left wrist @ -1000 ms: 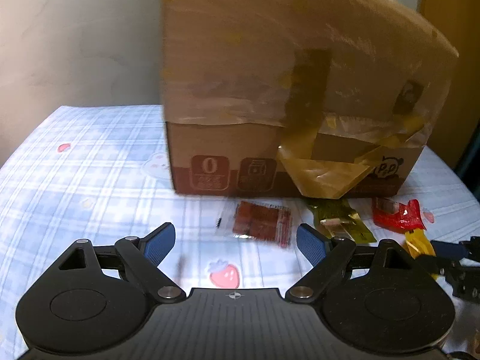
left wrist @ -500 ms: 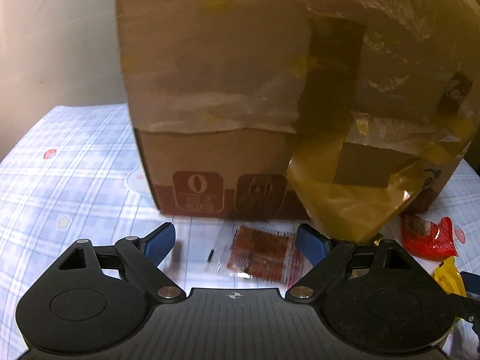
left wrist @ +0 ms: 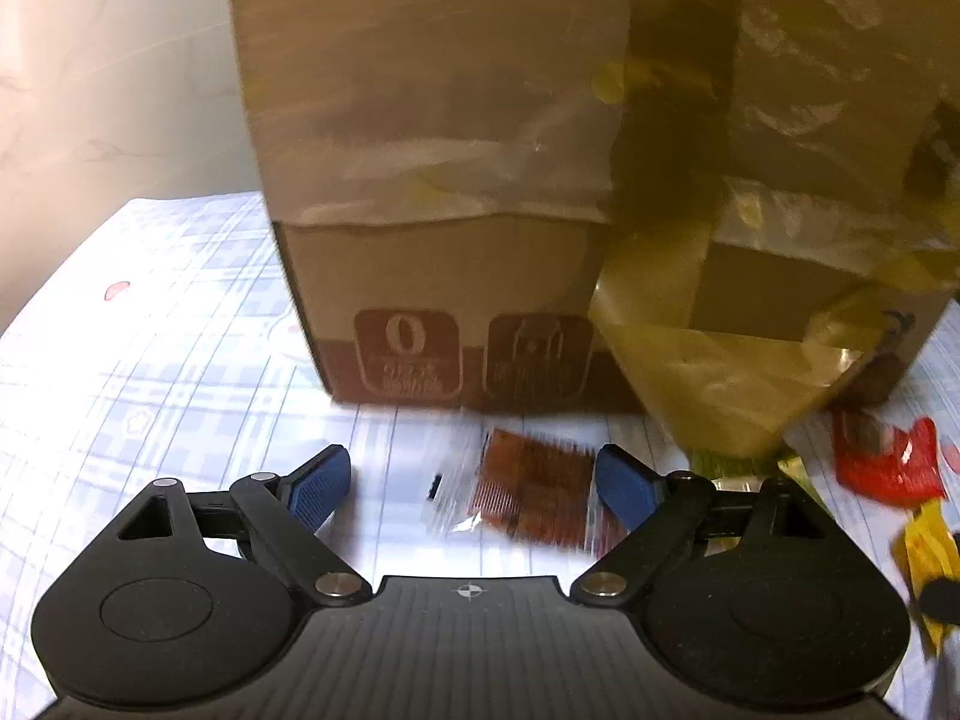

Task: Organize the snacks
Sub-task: 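Hold the yellow packet while the left tool approaches the brown jerky packet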

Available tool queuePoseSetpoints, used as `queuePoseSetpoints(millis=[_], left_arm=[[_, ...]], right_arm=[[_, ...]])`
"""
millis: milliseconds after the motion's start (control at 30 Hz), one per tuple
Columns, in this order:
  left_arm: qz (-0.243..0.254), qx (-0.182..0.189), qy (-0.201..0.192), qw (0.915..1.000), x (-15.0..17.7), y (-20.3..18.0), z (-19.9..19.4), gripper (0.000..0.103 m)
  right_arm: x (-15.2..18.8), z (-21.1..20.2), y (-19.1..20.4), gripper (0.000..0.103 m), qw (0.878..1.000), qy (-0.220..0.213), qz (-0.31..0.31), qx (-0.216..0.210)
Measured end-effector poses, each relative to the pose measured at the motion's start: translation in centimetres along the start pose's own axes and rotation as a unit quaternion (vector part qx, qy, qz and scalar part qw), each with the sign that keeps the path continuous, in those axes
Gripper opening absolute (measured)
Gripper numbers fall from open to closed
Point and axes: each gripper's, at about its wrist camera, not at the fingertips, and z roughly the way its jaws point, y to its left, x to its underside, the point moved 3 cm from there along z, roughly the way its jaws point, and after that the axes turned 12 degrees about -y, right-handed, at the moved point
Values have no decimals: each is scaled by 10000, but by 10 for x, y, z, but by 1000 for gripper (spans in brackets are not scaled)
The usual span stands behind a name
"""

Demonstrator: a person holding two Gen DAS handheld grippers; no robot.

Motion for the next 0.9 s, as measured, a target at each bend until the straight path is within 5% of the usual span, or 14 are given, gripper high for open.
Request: queuePoseSetpoints(millis=[333, 900], left_arm=[[171, 224, -124, 9995, 19, 9, -14, 92], [509, 819, 29, 9953, -2, 2, 13, 95]], right_arm=[[0, 0, 1, 36, 10000, -29, -11, 12], [-1, 0, -2, 36, 9999, -39, 115, -57]])
